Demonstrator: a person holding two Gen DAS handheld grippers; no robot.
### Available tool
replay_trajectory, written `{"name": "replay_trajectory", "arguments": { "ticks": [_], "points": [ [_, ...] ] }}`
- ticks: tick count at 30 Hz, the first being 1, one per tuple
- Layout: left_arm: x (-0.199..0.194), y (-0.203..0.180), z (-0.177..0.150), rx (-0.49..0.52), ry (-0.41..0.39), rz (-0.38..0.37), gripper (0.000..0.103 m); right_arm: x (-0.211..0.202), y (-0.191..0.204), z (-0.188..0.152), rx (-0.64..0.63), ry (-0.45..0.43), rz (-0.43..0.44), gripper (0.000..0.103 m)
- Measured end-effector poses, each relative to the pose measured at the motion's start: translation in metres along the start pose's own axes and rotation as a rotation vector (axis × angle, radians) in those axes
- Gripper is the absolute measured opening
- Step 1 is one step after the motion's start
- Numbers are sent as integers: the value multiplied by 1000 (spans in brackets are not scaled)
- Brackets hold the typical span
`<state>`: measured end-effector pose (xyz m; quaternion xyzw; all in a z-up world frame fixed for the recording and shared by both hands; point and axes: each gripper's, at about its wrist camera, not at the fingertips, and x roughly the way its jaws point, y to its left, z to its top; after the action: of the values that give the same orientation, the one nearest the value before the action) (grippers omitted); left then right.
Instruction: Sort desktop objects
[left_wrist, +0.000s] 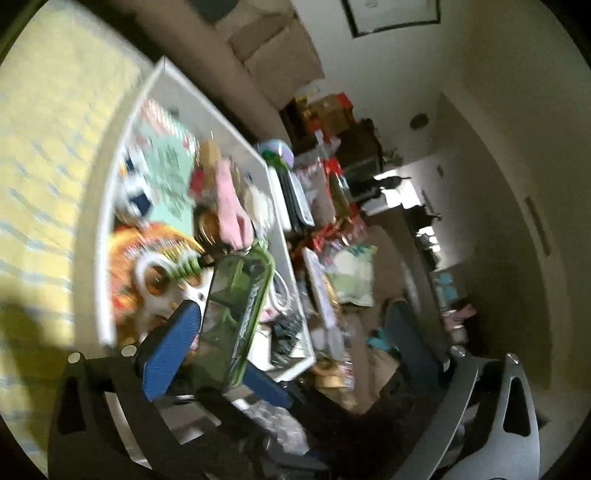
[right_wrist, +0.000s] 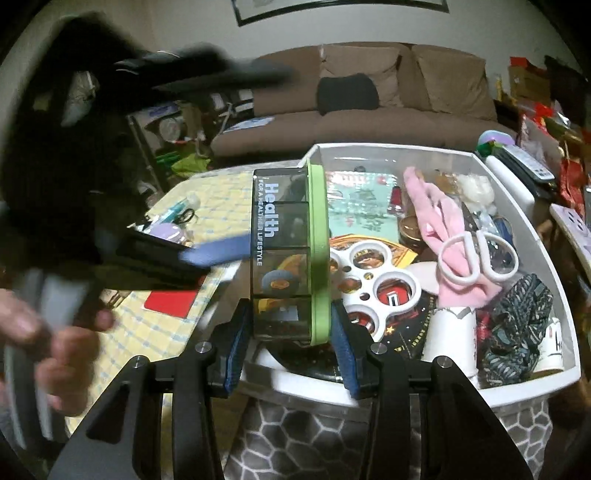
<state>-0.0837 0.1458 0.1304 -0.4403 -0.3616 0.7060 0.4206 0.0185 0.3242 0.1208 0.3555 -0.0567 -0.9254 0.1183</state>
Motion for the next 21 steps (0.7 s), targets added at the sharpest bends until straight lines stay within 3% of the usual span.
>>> {"name": "replay_trajectory", "arguments": {
  "ticks": [6,13,15,17,21],
  "points": [
    [-34,-2,-1,30,-53,48,101,14,-14,-3,101,82,11,43],
    [-20,9,2,4,-22,61,101,30,-1,-2,152,112,20,44],
    [-16,11,2,0,-18,65,101,36,3,1,148,113,6,55],
    [-18,13,1,-3,-17,67,101,34,8,2,146,107,43,67],
    [-21,14,1,-1,-21,71,101,19,4,4,183,72,106,68]
  ]
}}
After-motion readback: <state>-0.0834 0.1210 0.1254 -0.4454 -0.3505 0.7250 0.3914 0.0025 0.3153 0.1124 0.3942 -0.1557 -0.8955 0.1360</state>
